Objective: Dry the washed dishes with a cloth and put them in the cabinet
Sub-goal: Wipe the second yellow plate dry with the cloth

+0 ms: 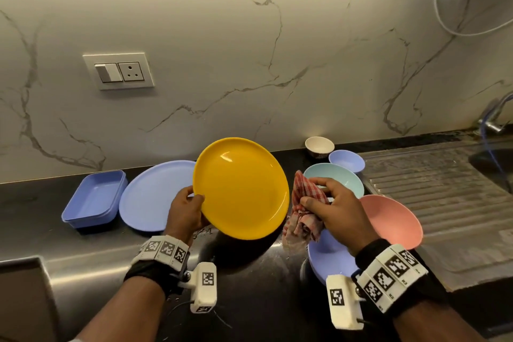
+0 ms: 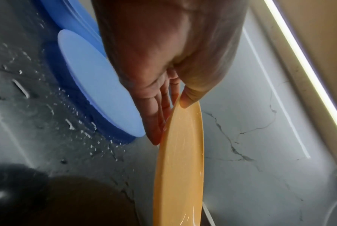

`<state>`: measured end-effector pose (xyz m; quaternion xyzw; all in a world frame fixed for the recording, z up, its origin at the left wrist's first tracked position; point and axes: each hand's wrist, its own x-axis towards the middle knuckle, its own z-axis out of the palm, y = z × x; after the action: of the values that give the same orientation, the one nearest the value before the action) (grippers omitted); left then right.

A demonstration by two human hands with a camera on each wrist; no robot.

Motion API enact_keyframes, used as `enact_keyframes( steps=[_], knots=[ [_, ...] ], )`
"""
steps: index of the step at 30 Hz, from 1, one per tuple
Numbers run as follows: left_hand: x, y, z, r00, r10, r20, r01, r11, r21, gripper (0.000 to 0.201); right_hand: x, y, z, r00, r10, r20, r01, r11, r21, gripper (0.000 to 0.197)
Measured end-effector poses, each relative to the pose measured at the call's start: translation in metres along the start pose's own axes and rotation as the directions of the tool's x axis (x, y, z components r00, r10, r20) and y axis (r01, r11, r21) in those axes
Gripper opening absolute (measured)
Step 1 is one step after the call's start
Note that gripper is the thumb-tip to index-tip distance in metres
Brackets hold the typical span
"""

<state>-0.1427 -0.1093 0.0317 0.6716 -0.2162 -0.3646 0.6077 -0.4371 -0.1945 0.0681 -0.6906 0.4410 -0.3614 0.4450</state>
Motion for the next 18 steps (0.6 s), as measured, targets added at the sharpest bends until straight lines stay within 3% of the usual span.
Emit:
enact_keyframes(
  steps=[6, 11, 18],
  knots=[
    [-0.012, 0.017, -0.019, 0.998, 0.059, -0.001, -0.059, 0.996, -0.07, 0.026, 0.008, -0.008, -0.007, 0.998, -0.045, -0.037, 0.049, 0.995, 0.084, 0.037],
    [-0.02, 0.032, -0.015, 0.998, 0.038, 0.05, -0.03, 0.986, -0.162, 0.028, 0.009, -0.007, -0.007, 0.998, -0.05, -0.042, 0.054, 0.995, 0.083, 0.037],
    [-0.022, 0.045, 0.003, 0.987, 0.087, 0.132, -0.072, 0.991, -0.114, 0.036, 0.01, -0.005, -0.012, 0.998, -0.051, -0.049, 0.054, 0.996, 0.068, 0.038]
  ],
)
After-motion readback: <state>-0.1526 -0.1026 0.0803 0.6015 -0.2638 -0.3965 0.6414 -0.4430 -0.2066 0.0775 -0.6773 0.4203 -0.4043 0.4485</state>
